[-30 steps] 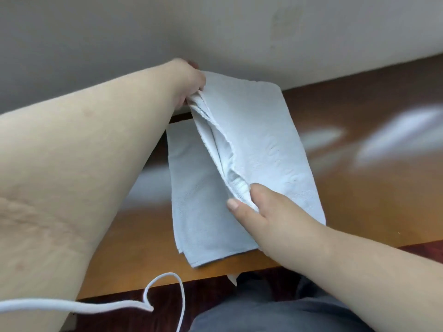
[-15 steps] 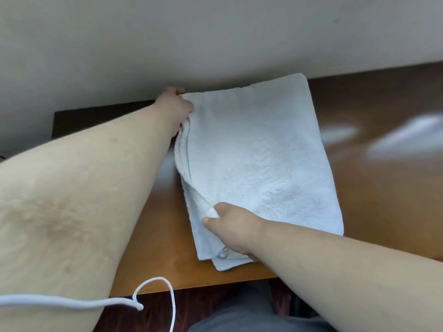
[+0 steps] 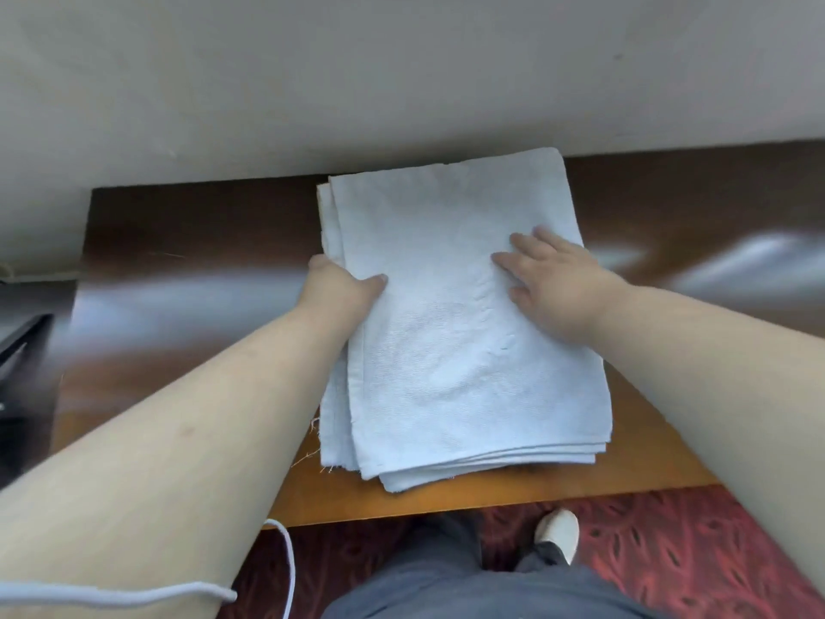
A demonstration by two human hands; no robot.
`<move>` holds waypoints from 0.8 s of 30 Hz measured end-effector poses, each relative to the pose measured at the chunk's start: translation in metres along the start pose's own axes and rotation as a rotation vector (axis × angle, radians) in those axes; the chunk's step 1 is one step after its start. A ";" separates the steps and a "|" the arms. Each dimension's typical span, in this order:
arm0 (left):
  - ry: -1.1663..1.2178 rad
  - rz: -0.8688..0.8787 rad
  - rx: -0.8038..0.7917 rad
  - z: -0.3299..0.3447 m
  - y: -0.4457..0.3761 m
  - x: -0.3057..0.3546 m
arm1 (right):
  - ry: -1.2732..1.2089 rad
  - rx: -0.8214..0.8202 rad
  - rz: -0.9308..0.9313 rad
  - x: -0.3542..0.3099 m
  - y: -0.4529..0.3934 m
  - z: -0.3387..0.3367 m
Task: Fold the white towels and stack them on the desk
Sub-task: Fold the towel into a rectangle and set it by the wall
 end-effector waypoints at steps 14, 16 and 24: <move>-0.699 0.591 -0.335 0.077 -0.055 0.148 | -0.243 -0.180 0.268 -0.003 0.116 0.050; -0.803 0.680 -0.318 0.096 -0.057 0.167 | -0.366 -0.213 0.212 -0.015 0.128 0.051; -0.579 0.641 -0.103 0.100 0.022 0.134 | -0.910 0.064 0.315 0.078 0.119 0.035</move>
Point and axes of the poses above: each hand's wrist, its own y-axis away from the middle knuckle, its own z-axis out of the palm, x = y × z, the point moved 6 cm from there along -y, towards the middle knuckle, and after that the axes turned 15 degrees about z, right-handed, at the moved point
